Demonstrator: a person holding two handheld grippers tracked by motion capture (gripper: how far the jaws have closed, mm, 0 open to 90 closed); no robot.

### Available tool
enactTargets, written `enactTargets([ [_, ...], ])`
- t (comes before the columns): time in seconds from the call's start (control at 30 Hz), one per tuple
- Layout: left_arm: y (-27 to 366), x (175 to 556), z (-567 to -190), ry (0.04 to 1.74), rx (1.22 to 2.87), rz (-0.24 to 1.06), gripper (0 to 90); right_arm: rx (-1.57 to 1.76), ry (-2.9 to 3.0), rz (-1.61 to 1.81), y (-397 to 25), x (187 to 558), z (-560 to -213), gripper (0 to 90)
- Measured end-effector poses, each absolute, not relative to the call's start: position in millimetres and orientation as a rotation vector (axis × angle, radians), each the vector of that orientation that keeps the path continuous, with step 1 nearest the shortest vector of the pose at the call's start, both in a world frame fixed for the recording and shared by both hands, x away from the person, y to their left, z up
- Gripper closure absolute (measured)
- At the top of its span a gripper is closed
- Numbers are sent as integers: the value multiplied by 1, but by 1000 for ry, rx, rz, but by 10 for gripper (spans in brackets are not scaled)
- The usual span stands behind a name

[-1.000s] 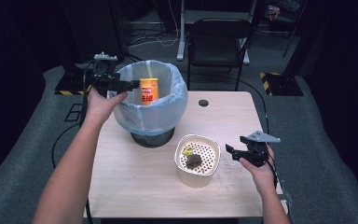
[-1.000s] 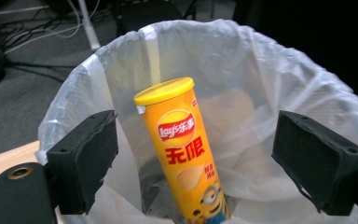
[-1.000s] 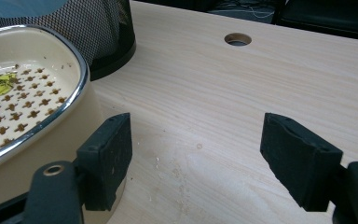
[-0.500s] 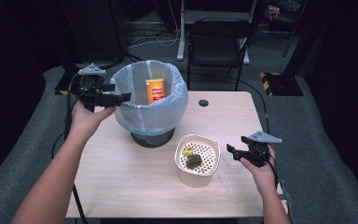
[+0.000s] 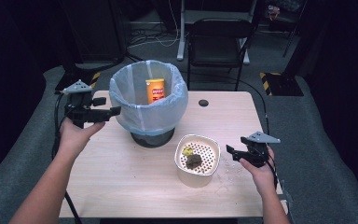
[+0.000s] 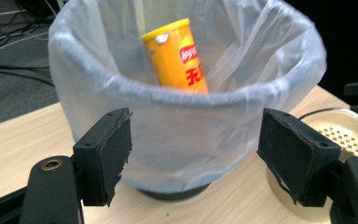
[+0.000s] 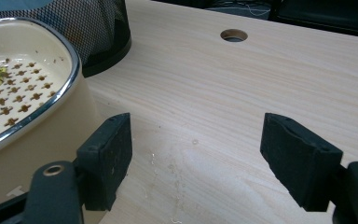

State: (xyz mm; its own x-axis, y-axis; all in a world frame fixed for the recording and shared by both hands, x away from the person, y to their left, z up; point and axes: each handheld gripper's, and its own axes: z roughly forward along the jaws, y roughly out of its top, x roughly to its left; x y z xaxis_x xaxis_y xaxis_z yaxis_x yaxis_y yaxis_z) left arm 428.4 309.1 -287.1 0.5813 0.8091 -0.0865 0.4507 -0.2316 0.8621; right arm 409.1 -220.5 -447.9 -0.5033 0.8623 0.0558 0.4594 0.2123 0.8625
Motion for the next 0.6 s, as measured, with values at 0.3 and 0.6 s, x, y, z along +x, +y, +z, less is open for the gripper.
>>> enactTargets([
  [0.3,319,416,-320,1027,1867,464,258,1227,2056,1197,-221,409,-450,247],
  [0.6,331,405,-357,1047,1834,467,257,1238,2057,1178,-225,411,-453,247],
])
